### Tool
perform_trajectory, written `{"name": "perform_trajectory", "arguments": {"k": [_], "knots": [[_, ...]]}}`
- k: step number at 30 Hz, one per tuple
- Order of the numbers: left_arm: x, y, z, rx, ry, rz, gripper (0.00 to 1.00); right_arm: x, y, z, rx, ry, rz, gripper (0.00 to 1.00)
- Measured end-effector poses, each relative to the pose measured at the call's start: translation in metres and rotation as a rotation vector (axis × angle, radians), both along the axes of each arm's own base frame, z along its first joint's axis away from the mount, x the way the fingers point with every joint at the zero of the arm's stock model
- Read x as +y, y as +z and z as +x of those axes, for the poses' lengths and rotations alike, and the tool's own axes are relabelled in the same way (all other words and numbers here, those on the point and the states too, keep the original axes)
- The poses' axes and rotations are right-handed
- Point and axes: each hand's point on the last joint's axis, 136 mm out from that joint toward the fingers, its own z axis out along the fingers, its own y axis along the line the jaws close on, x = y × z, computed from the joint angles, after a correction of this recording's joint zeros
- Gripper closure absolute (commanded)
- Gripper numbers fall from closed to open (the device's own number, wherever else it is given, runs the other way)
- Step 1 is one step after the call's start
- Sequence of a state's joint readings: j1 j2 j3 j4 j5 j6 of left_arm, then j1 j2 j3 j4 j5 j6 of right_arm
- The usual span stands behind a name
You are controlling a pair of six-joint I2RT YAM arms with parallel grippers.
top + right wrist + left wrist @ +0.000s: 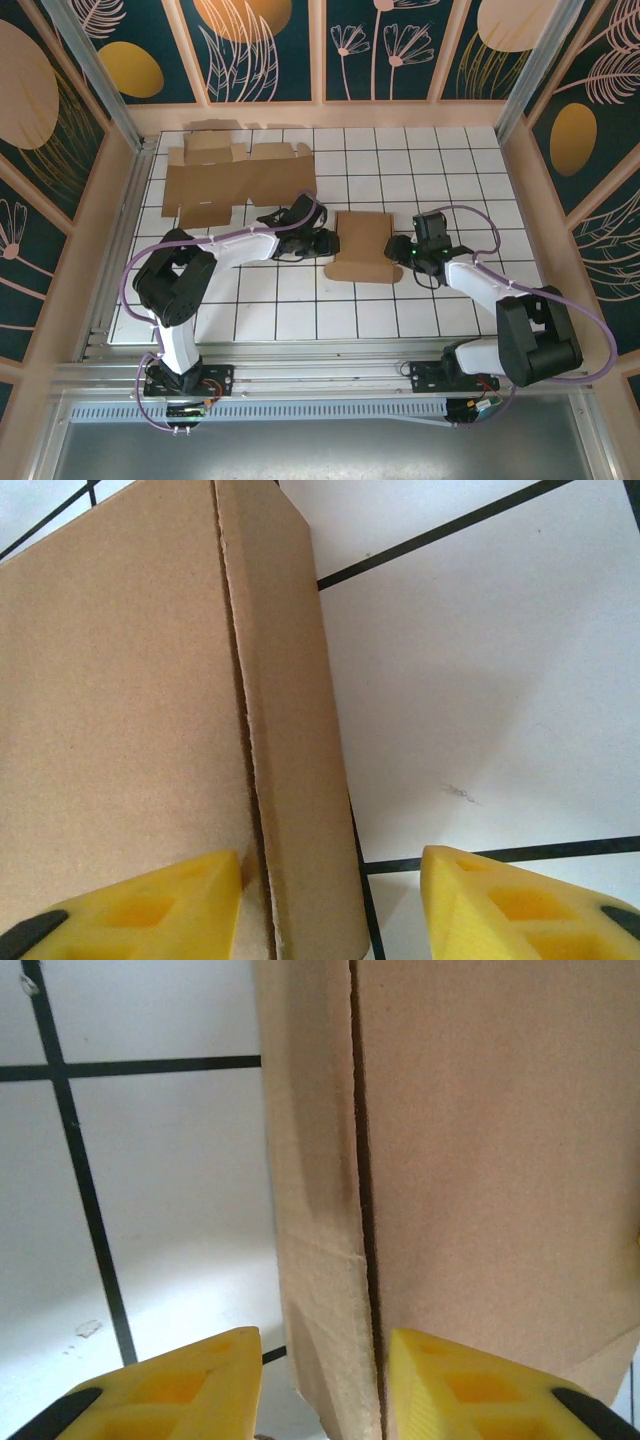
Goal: Fold the paper box
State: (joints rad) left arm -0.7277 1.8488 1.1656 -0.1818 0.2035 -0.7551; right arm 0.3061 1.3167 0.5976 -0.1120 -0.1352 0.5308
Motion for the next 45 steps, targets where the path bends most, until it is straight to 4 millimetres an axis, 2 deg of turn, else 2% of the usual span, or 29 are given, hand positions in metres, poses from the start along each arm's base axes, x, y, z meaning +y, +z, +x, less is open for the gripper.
{"name": "perform_trajectory", "arguments": {"k": [4, 7, 11, 16, 25, 30, 33, 35, 39, 41, 43, 45], "knots": [[-0.003, 0.007, 0.007, -0.017, -0.003, 0.006, 0.6, 0.005, 0.007, 0.003, -0.016, 0.01, 0.025, 0.39], [-0.015, 0.006, 0.013, -0.026, -0.019, -0.025, 0.6, 0.009, 0.008, 0.007, -0.022, 0.016, 0.055, 0.44], [-0.025, -0.009, 0.013, 0.004, -0.042, -0.06, 0.63, 0.018, -0.007, 0.01, 0.014, 0.027, 0.092, 0.5], [-0.027, -0.009, 0.016, 0.007, -0.033, -0.116, 0.68, 0.022, -0.004, 0.017, -0.007, 0.026, 0.131, 0.62], [-0.029, -0.004, 0.016, 0.049, 0.019, -0.242, 0.66, 0.022, -0.001, 0.019, 0.004, 0.007, 0.182, 0.67], [-0.026, -0.004, 0.019, 0.052, 0.029, -0.222, 0.62, 0.022, -0.002, 0.024, 0.002, -0.005, 0.206, 0.71], [-0.02, 0.006, 0.02, 0.023, 0.024, -0.196, 0.59, 0.022, -0.001, 0.028, 0.007, 0.005, 0.26, 0.72], [-0.014, 0.024, 0.023, -0.014, 0.025, -0.199, 0.54, 0.021, -0.001, 0.03, 0.012, 0.015, 0.304, 0.72], [0.003, 0.087, 0.036, -0.149, 0.047, -0.258, 0.49, 0.013, -0.005, 0.035, 0.036, 0.031, 0.4, 0.73], [0.01, 0.106, 0.043, -0.193, 0.062, -0.287, 0.47, 0.01, -0.006, 0.037, 0.042, 0.043, 0.451, 0.74], [0.013, 0.104, 0.05, -0.198, 0.071, -0.296, 0.43, 0.008, -0.006, 0.038, 0.044, 0.058, 0.491, 0.75], [0.01, 0.085, 0.053, -0.16, 0.067, -0.287, 0.34, 0.007, -0.007, 0.038, 0.045, 0.071, 0.515, 0.75]]}}
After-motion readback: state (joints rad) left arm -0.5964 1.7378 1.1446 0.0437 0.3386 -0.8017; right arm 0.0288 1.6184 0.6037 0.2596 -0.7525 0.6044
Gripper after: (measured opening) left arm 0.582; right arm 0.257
